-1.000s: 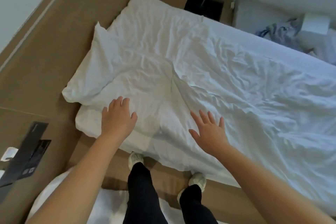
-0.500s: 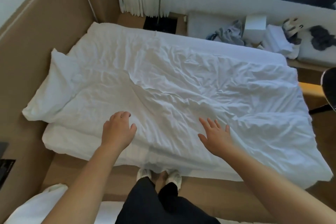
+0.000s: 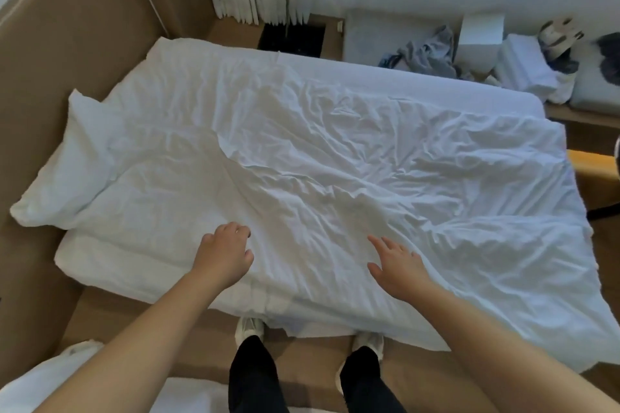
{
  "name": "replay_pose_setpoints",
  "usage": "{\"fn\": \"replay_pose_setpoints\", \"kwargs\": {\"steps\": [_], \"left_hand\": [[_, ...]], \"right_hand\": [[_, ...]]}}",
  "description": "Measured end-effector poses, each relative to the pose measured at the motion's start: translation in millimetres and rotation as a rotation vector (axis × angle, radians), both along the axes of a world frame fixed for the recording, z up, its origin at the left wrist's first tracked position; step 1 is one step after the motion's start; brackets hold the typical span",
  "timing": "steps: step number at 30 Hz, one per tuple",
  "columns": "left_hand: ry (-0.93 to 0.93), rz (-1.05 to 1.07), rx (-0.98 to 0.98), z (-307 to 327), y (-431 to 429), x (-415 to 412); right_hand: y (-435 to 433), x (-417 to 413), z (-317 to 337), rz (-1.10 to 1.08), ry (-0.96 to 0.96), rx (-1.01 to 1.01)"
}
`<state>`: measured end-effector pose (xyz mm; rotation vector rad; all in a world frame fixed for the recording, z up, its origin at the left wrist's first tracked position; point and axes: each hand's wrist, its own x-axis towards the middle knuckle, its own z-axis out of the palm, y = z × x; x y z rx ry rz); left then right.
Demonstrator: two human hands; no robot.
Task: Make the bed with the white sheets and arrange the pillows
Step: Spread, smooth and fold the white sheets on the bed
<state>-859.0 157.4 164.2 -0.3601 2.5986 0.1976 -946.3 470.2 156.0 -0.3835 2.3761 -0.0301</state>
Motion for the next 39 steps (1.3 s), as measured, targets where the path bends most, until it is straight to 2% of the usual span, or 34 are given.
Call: {"fn": "replay_pose_setpoints", "kwargs": {"steps": [3, 7, 11, 15, 18, 21, 23, 27, 29, 31, 35, 37, 39], "left_hand": [[-0.064, 0.046, 0.035, -48.6, 25.8, -27.4], [-0.085, 0.171, 0.117, -141.2, 43.9, -96.6], [-0.074, 0.19, 0.057, -245.2, 35.1, -178.4], [0.007, 0.146, -0.009, -331.8, 22.5, -258.4], [-0.047, 0.128, -0.079, -379.3, 19.1, -288.2], [-0.167, 0.131, -0.17, -399.7, 19.8, -284.6], [-0.128, 0.173, -0.118, -390.2, 24.2, -288.6], [0.24, 0.3, 0.157, -346.5, 24.1, -349.9], [0.196, 0.31, 0.385, -343.4, 30.0, -364.9], [0.05, 0.271, 0.452, -364.6, 46.6, -346.1], [-0.233, -0.022, 0.173, -427.0, 77.6, -225.6], [-0.28, -0.125, 0.126, -441.5, 75.1, -166.2], [-0.253, -0.192, 0.028, -443.5, 57.3, -126.1]], "right_hand": [[18.2, -50.5, -45.9, 0.043, -0.037, 0.015], [27.4, -116.9, -146.0, 0.019, -0.03, 0.017], [21.0, -173.8, -263.6, -0.056, -0.004, 0.005], [14.7, -223.1, -358.5, -0.247, 0.109, -0.049], [21.0, -234.6, -408.3, -0.248, 0.043, 0.053], [30.0, -235.2, -424.0, -0.205, -0.032, 0.119], [35.0, -251.6, -406.6, -0.238, 0.032, 0.088], [45.6, -312.7, -352.1, -0.429, 0.42, 0.056], [41.0, -331.0, -338.4, -0.472, 0.519, -0.01], [25.0, -321.2, -342.0, -0.375, 0.411, -0.036], [-9.9, -224.9, -403.3, -0.013, -0.002, 0.065], [-17.1, -172.3, -428.6, 0.01, -0.159, 0.079], [-20.4, -136.8, -438.7, -0.045, -0.174, 0.058]]}}
